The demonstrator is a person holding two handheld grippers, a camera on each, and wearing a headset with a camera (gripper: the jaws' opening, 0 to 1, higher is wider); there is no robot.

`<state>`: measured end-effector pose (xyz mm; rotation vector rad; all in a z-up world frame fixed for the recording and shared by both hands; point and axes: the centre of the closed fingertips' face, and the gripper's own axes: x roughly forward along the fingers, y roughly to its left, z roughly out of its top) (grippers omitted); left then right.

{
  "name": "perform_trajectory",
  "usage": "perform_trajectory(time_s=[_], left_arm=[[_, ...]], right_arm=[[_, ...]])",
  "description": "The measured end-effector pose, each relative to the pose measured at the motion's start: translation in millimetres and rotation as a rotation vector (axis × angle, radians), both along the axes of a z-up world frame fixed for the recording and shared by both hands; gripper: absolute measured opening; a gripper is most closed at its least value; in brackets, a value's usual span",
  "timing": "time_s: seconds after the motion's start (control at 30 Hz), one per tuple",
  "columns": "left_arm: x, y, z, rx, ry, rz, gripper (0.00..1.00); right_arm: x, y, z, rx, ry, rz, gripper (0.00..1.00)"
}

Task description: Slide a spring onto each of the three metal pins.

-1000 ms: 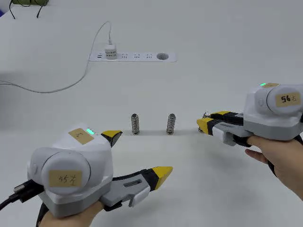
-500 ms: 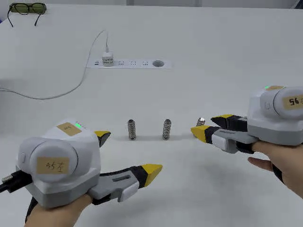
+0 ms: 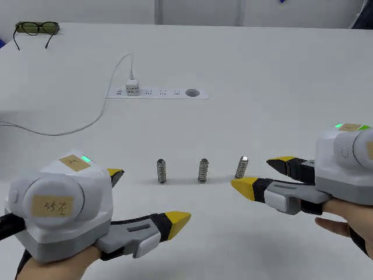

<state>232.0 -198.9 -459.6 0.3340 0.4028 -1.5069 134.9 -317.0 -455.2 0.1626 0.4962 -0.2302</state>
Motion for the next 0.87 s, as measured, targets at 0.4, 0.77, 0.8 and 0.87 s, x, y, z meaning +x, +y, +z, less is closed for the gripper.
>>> perform_trajectory(time_s=[0.4,0.77,0.8,0.87], left_arm=[[-3.3,16.4,8.0,0.008,0.001,-0.002,0.87],[-7.3,27.8,8.4,0.021,0.021,0.01,0.88],[-7.5,28.8,9.1,0.019,0.024,0.014,0.88],[-7.8,29.6,10.3,0.016,0.026,0.017,0.88]], right_arm=[[-16.4,23.5,1.1,0.039,0.008,0.019,0.65],[-28.8,40.0,-0.3,0.045,0.025,0.05,0.74],[-30.1,41.9,-1.3,0.043,0.029,0.055,0.75],[-31.8,43.6,-2.1,0.045,0.031,0.056,0.76]])
